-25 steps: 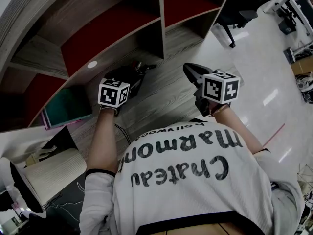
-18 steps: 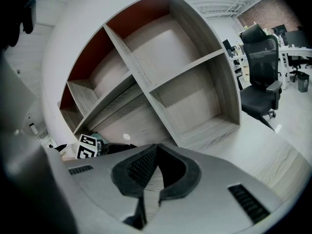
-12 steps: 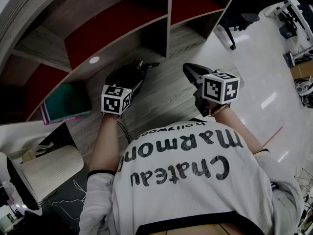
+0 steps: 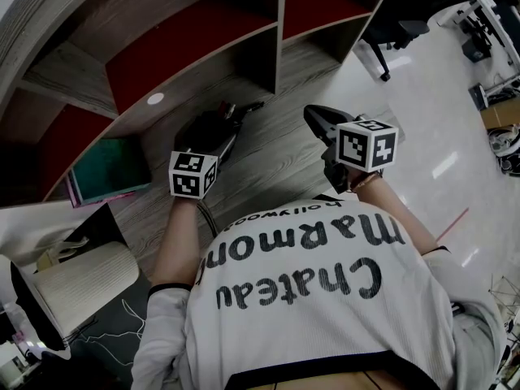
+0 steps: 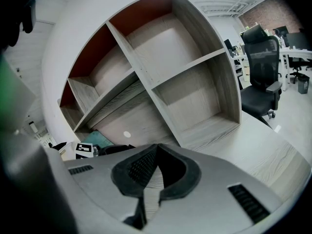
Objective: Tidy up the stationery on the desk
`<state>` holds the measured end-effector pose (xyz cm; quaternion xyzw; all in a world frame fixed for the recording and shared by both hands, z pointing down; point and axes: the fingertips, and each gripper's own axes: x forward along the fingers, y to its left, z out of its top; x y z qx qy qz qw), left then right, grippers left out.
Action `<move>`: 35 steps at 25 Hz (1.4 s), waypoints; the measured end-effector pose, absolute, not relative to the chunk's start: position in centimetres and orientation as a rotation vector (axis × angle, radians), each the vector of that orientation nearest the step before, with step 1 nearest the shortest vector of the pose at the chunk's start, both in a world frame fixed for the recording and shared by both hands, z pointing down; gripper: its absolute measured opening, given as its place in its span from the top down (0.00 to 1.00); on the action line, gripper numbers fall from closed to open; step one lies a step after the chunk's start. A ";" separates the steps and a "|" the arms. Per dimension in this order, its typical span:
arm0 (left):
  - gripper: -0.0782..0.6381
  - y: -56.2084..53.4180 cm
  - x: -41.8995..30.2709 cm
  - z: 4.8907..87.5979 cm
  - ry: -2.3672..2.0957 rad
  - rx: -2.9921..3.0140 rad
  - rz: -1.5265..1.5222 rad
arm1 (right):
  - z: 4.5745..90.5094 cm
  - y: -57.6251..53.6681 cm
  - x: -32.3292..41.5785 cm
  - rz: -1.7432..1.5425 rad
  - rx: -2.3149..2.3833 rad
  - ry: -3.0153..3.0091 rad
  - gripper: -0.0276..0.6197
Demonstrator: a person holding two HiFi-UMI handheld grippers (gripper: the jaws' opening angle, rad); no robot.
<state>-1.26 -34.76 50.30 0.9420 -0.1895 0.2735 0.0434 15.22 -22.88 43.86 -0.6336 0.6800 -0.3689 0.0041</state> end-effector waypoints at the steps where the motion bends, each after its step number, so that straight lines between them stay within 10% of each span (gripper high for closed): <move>1: 0.34 -34.7 -1.4 50.2 -0.589 2.886 0.817 | 43.9 -22.8 15.2 -1.158 -1.987 2.132 0.93; 35: 0.34 -31.9 -7.1 48.8 -0.728 2.976 0.460 | 44.3 -22.5 12.4 -1.193 -1.956 2.192 0.93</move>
